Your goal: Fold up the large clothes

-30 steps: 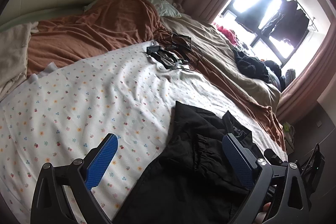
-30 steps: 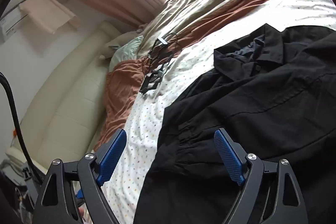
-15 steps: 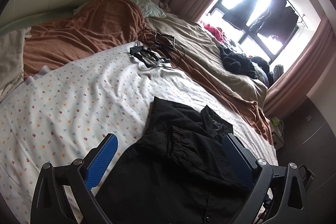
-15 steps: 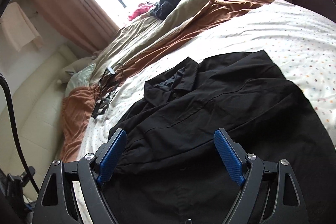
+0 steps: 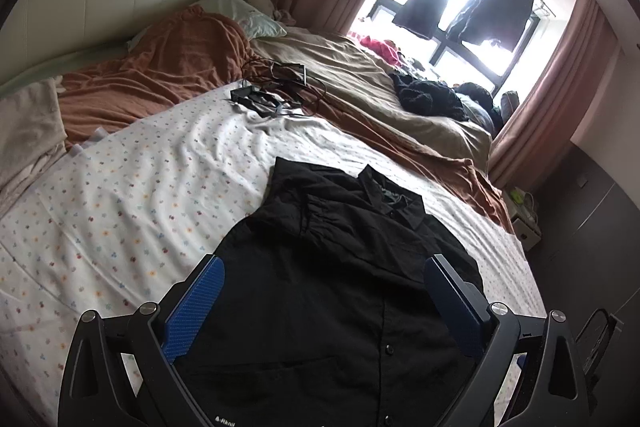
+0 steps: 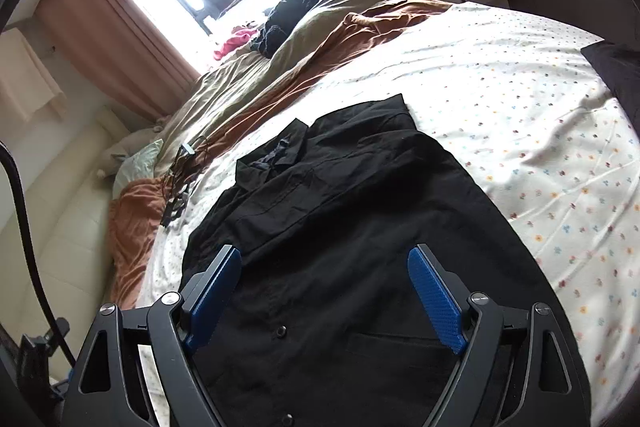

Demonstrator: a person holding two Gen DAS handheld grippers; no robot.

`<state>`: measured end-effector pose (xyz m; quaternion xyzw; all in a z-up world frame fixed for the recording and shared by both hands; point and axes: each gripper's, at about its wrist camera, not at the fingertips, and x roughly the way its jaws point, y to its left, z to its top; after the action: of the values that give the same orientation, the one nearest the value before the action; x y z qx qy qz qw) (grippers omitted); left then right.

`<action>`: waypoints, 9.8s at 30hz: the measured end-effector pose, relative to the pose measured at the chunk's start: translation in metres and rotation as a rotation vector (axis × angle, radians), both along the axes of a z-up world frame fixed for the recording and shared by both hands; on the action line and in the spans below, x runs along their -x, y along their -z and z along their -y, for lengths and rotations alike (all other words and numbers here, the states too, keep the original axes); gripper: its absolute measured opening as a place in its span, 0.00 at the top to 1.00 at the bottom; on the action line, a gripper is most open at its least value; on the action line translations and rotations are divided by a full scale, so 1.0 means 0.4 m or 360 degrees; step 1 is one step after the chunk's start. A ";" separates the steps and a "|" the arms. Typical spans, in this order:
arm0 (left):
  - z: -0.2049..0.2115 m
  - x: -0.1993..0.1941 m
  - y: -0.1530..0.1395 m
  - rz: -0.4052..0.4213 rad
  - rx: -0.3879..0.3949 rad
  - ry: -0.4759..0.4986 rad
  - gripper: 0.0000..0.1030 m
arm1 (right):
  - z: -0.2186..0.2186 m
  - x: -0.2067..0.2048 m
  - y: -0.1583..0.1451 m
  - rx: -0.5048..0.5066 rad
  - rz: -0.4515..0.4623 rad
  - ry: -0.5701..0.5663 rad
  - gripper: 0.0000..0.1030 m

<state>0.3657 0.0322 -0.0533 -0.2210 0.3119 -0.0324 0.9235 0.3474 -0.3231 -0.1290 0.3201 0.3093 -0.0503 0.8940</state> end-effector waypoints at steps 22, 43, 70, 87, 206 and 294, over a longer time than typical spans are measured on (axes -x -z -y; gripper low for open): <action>-0.083 0.444 0.004 0.0089 -0.0104 0.0062 0.01 | 0.063 0.480 0.033 -0.0061 -0.0010 0.0126 0.00; -0.197 0.680 0.084 -0.0023 -0.0023 0.0160 0.04 | 0.181 0.754 0.107 -0.0198 0.0006 0.0007 0.00; -0.274 0.423 0.356 -0.0401 0.0440 0.0177 0.43 | 0.195 0.506 0.327 -0.0510 -0.0158 -0.0142 0.40; -0.306 0.355 0.418 -0.0481 0.0521 0.0079 0.52 | 0.221 0.456 0.371 -0.0667 -0.0114 -0.0151 0.41; -0.312 0.274 -0.243 0.0263 0.0873 0.0185 0.91 | 0.177 0.294 -0.214 -0.0696 0.0665 -0.0214 0.94; -0.362 0.233 0.443 -0.0705 0.0874 0.0042 0.36 | -0.051 0.190 0.154 -0.0050 -0.0444 -0.0233 0.35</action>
<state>0.2725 0.1770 -0.2305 -0.4586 0.4873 -0.0783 0.7390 0.2716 -0.3027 -0.1907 0.3005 0.4537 -0.0241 0.8386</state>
